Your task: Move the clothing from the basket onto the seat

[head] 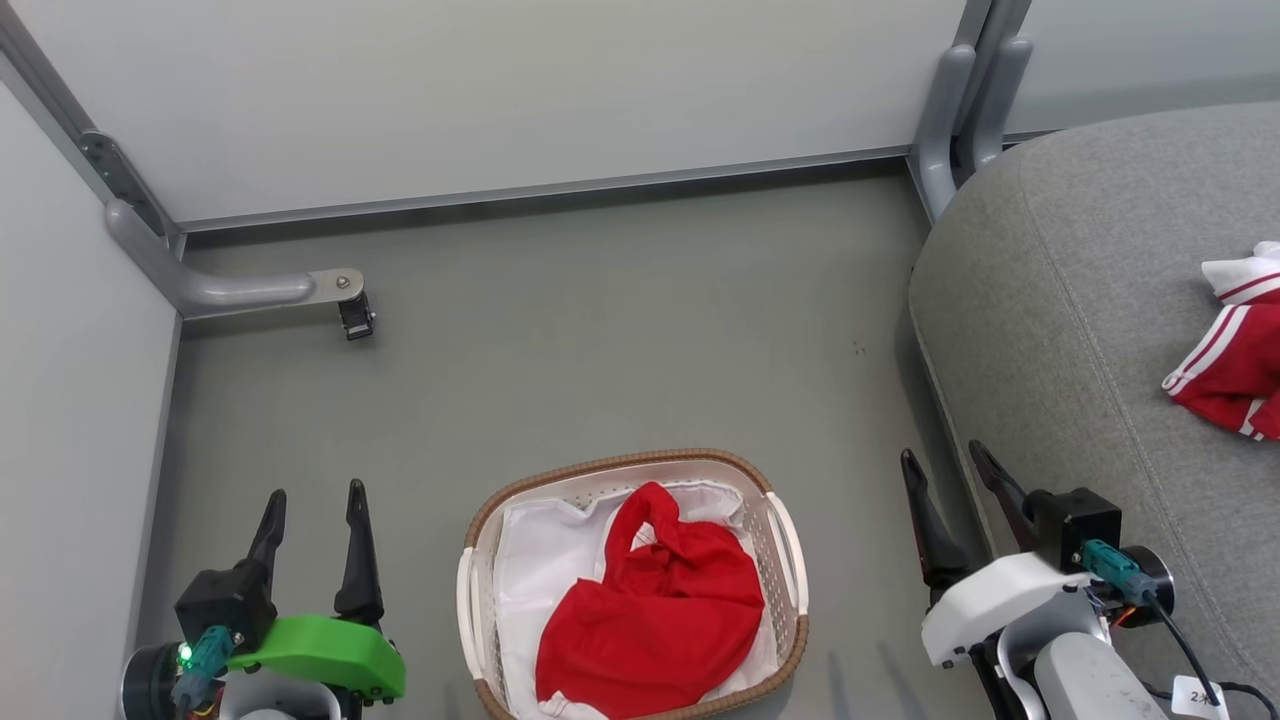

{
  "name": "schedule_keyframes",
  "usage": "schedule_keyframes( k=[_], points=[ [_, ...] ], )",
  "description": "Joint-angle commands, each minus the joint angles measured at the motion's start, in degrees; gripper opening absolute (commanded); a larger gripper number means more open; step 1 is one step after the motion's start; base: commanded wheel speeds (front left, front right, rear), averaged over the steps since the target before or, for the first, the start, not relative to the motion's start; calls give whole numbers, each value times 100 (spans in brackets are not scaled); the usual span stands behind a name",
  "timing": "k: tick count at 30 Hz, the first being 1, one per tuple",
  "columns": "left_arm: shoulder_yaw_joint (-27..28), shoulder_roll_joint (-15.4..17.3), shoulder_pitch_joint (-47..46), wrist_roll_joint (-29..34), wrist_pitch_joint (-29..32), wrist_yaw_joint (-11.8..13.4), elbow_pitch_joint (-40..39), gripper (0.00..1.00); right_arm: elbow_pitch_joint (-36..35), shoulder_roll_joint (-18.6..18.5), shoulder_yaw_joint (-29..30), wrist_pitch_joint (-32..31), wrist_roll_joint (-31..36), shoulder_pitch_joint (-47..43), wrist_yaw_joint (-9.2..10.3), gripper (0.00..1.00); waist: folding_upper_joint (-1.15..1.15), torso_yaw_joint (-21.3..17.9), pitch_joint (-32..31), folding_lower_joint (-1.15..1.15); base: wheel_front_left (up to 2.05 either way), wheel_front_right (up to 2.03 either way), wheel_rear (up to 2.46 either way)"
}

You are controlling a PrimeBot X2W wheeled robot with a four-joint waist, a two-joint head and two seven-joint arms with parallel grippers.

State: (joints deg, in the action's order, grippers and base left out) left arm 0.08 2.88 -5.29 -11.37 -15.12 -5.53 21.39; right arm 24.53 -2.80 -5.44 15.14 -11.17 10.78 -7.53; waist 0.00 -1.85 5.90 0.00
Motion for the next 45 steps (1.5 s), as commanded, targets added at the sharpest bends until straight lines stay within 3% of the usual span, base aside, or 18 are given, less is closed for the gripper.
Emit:
schedule_keyframes(
  k=[1,12,31,45],
  points=[
    [12,7,85,-23,-5,18,-20,100,-11,-24,-8,1,-28,-106,8,100,0,3,12,0,0,0,0],
    [-217,6,-174,-48,-5,-82,28,100,-134,-25,-11,1,-71,133,8,100,0,-26,386,0,0,0,0],
    [-1628,14,-1506,-27,-4,-202,655,100,-745,-23,-256,1,-281,1231,8,100,0,-604,2240,0,0,0,0],
    [-2536,384,-2551,-363,-5,-199,1632,100,-1357,-20,-622,1,-584,1762,8,100,0,-1112,3188,0,0,0,0]
  ],
)
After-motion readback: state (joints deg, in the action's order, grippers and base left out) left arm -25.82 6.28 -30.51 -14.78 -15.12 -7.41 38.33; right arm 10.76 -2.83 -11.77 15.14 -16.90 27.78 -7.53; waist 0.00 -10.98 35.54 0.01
